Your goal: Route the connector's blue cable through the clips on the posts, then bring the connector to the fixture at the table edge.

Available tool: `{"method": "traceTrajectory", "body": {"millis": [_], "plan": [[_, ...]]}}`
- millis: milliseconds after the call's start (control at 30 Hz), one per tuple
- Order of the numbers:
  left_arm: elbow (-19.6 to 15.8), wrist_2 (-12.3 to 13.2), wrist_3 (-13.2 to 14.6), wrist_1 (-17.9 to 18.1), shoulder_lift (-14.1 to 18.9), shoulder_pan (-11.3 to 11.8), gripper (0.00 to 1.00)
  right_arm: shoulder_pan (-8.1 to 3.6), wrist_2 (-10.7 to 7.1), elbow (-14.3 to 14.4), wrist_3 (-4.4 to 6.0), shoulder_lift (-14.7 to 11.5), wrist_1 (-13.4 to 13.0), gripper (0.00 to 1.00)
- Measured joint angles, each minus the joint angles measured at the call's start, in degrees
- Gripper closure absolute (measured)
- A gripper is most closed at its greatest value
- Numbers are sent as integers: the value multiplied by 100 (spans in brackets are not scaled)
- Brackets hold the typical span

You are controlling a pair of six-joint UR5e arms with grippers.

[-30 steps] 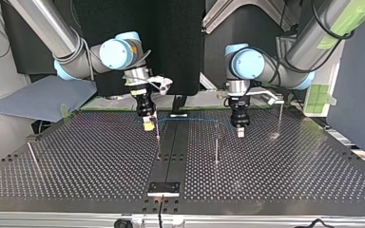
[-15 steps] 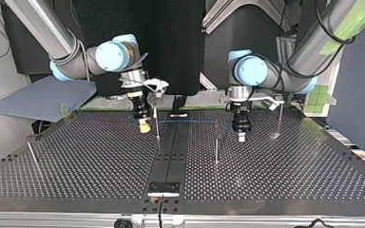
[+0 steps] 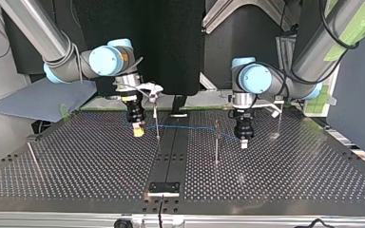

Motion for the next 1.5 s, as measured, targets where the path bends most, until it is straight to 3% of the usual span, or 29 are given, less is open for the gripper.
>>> {"method": "traceTrajectory", "body": {"millis": [200, 267, 300, 367, 500, 600, 633, 667, 700, 733, 767, 933, 1167, 1333, 1500], "plan": [[-14, 23, 54, -76, -1, 21, 100, -21, -40, -3, 0, 5, 12, 100], [-25, 62, 113, -82, -1, 21, 91, -21, -45, -4, -3, 7, 17, 100], [-31, 78, 151, -93, -1, 21, 91, -22, -49, -3, -4, 7, 19, 100], [-37, 70, 187, -114, -1, 19, 79, -22, -71, -2, -6, 7, 26, 100], [-38, 44, 148, -148, -1, 14, 79, -23, -100, -2, -8, 7, 41, 100], [-39, 127, 42, -149, -1, 36, 71, -23, -105, -5, -4, 8, 48, 100], [-40, 164, 2, -149, 0, 45, 60, -23, -106, -5, -3, 8, 51, 100], [-40, 204, -40, -149, 2, 54, 40, -23, -107, -5, -2, 8, 55, 100], [-41, 258, -95, -150, 2, 65, 40, -23, -107, -4, -1, 8, 57, 100], [-41, 298, -132, -153, 1, 73, 24, -23, -107, -3, -1, 8, 60, 100], [-41, 338, -163, -157, 1, 79, 3, -23, -107, -4, 0, 9, 62, 100], [-42, 533, -236, -253, 5, 89, 0, -22, -113, -2, 0, 8, 71, 100], [-74, 530, -445, -551, 15, 65, 0, -22, -111, -2, 0, 9, 76, 100], [-256, 612, -627, -766, 115, 75, 0, -20, -126, -1, 0, 9, 109, 100], [-506, 831, -877, -679, 341, 91, 0, -18, -133, 0, 0, 9, 132, 100]]}}
